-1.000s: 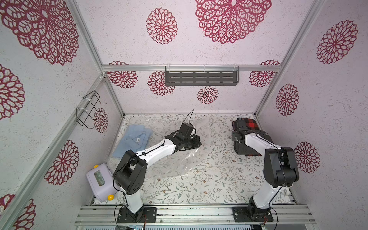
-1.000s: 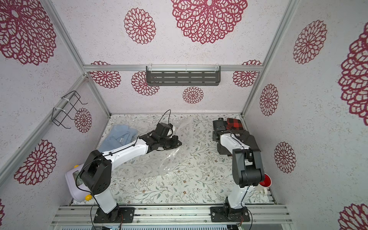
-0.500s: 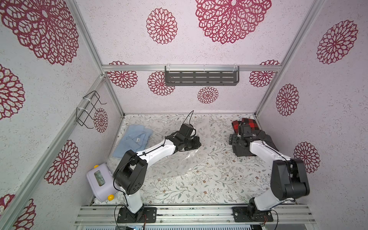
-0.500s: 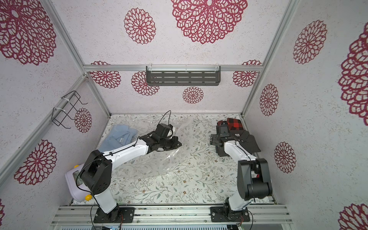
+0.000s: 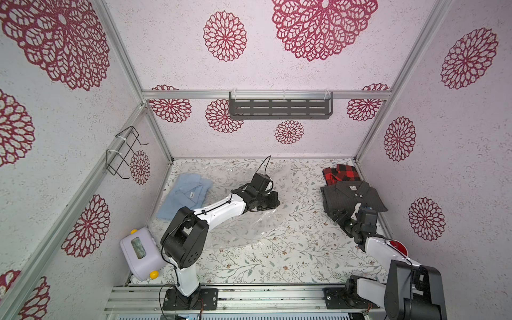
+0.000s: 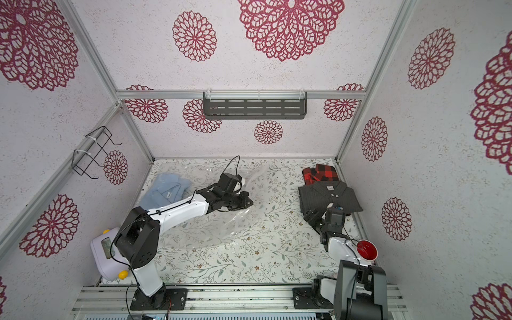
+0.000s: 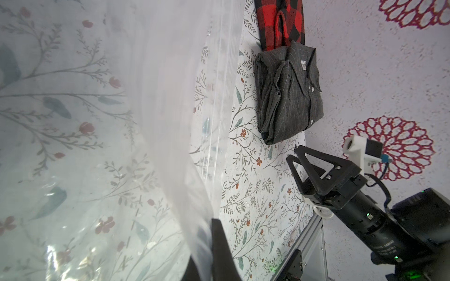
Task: Place the folded shirt into the vacuum bag
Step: Adjust the shirt at the center of the board.
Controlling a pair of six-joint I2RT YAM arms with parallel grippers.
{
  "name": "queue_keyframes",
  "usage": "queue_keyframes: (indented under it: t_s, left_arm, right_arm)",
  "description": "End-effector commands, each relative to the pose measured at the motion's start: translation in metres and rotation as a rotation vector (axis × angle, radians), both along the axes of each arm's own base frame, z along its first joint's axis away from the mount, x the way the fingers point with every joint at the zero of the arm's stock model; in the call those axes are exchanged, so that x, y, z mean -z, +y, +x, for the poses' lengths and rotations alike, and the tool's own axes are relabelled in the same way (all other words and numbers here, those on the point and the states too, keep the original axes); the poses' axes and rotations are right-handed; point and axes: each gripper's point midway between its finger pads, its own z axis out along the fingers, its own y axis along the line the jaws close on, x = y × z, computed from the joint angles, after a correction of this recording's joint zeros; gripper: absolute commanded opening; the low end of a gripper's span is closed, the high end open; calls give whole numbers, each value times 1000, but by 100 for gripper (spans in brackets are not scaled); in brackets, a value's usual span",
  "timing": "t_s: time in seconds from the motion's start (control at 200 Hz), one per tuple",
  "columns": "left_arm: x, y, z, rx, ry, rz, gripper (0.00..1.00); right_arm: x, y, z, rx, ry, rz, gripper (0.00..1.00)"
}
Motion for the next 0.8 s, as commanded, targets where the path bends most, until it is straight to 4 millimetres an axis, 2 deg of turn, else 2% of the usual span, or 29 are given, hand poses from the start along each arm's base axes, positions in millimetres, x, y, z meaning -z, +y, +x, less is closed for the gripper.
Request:
queue_keyframes:
  t_s: [0.0, 0.315, 0.525, 0.726, 0.796]
  left_arm:
    - [3, 1, 1, 17, -7, 3, 0]
    - [6, 6, 4, 10, -5, -1, 0]
    - [8, 5, 9, 9, -1, -5, 0]
    - [10, 4, 11, 6, 4, -6, 0]
    - [10, 4, 13, 6, 4, -7, 0]
  right_arm:
    - [-12, 1, 15, 64, -103, 136, 78]
    - [27, -9, 22, 197, -51, 227, 69]
    - [54, -2, 32, 221, -10, 280, 67]
    - [55, -3, 42, 247, -13, 258, 70]
    - [54, -2, 48, 239, -16, 260, 67]
